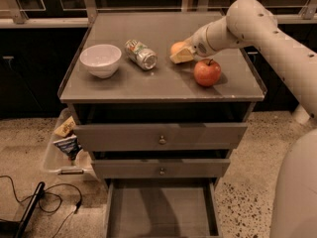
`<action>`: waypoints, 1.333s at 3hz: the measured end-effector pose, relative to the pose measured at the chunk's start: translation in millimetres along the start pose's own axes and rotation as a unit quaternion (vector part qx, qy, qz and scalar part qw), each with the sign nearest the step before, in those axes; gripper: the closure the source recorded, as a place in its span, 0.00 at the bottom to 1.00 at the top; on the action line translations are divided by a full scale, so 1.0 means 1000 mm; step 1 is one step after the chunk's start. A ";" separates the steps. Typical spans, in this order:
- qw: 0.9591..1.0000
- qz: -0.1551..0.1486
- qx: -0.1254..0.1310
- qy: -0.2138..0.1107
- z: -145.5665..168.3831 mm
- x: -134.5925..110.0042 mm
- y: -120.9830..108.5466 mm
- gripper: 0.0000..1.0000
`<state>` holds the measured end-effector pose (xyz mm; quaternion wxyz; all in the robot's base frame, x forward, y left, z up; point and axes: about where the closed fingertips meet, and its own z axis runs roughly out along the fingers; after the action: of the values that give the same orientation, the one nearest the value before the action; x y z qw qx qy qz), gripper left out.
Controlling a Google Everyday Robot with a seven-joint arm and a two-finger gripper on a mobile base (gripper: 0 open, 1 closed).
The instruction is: Place orange into bottom drawer
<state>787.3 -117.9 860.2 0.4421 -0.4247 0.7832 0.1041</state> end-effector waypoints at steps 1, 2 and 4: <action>1.000 -0.010 -0.009 0.017 0.008 -0.001 0.000 1.00; 0.998 -0.043 -0.011 0.050 0.014 -0.009 -0.001 1.00; 0.991 -0.117 0.009 0.059 -0.049 -0.027 0.008 1.00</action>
Offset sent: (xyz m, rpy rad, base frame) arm 0.0212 0.0159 0.0092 -0.2400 0.0287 0.0730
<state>758.4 -123.9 908.6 0.4081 -0.5150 0.7535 0.0192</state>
